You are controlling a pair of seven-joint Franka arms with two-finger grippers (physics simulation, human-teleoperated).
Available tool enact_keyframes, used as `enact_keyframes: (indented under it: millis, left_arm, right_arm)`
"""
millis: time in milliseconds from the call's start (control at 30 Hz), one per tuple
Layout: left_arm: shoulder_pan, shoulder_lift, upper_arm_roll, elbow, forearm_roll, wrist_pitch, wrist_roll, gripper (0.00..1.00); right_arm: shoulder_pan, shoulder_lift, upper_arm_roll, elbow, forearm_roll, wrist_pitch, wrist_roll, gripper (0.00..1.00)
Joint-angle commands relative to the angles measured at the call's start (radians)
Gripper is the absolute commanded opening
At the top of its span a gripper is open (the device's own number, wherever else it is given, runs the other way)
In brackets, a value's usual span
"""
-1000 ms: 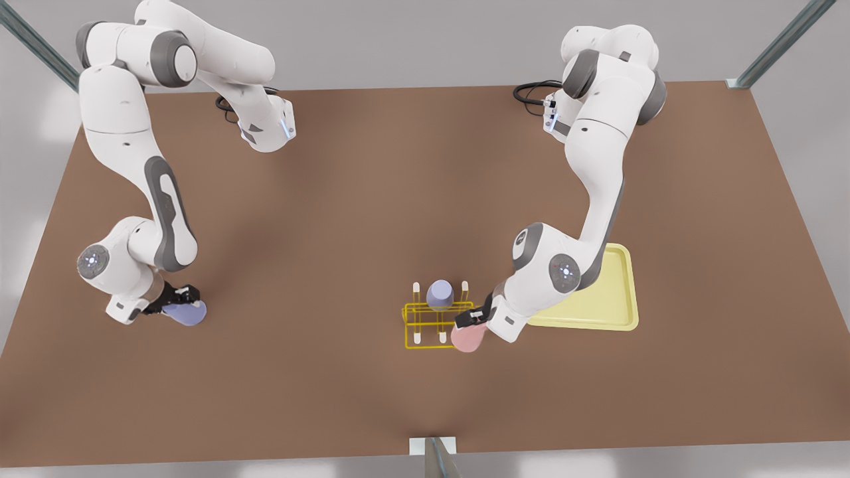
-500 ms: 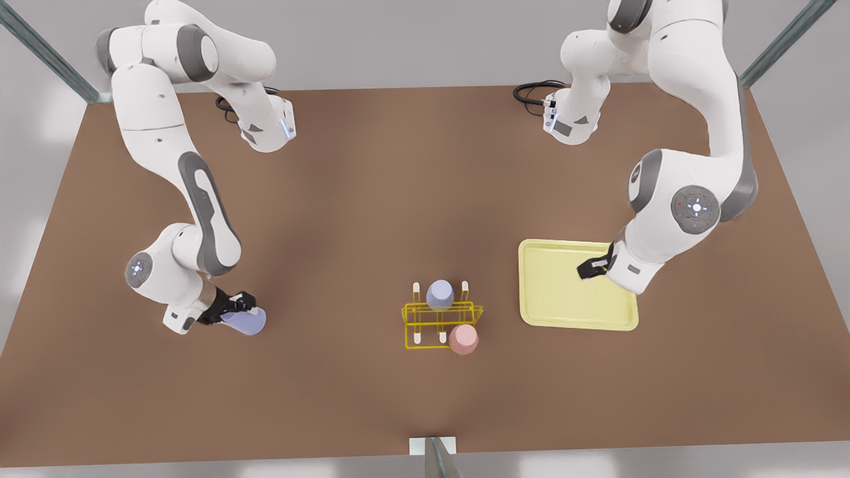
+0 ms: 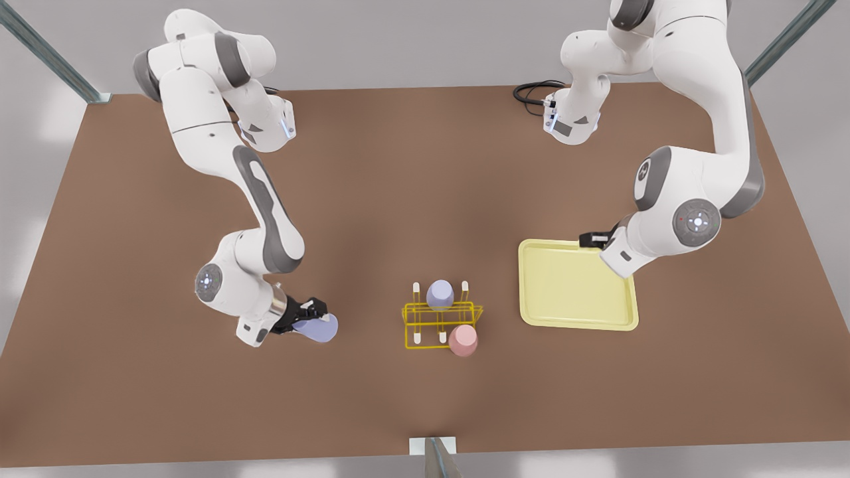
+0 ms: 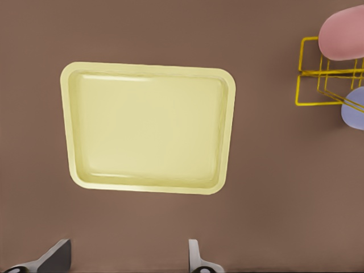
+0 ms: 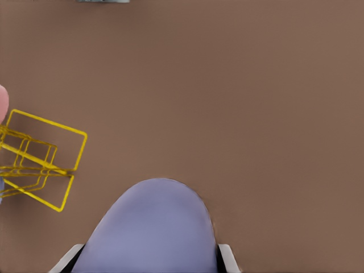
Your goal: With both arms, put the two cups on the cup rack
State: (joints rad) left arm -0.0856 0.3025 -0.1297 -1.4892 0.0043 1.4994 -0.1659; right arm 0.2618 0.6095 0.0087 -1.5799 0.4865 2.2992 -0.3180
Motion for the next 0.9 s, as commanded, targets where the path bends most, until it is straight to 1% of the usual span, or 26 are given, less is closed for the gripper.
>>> enact_keyframes:
  millis: [0,133,267,533,633,867]
  left_arm:
    - [0.001,0.0,0.001,0.003,-0.003,-0.042,0.197,1.0]
    - [0.0,0.0,-0.001,0.003,-0.001,-0.039,0.195,1.0]
    - [0.0,0.0,-0.001,0.003,-0.001,-0.037,0.197,1.0]
    - [0.0,0.0,-0.001,0.003,-0.003,-0.037,0.197,1.0]
    - [0.0,0.0,-0.001,0.003,-0.001,-0.036,0.197,1.0]
    - [0.003,-0.005,-0.001,0.003,-0.001,-0.042,0.197,1.0]
  right_arm:
    - [0.025,0.018,0.001,0.032,0.03,-0.04,0.359,0.82]
    - [0.053,0.041,0.001,0.072,0.093,-0.04,0.384,0.82]
    - [0.094,0.09,0.001,0.158,0.149,-0.037,0.451,0.82]
    - [0.106,0.15,0.001,0.262,0.302,-0.035,0.468,0.82]
    - [0.122,0.153,0.002,0.271,0.368,-0.033,0.468,0.81]
    - [0.143,0.177,0.001,0.302,0.415,-0.026,0.468,0.81]
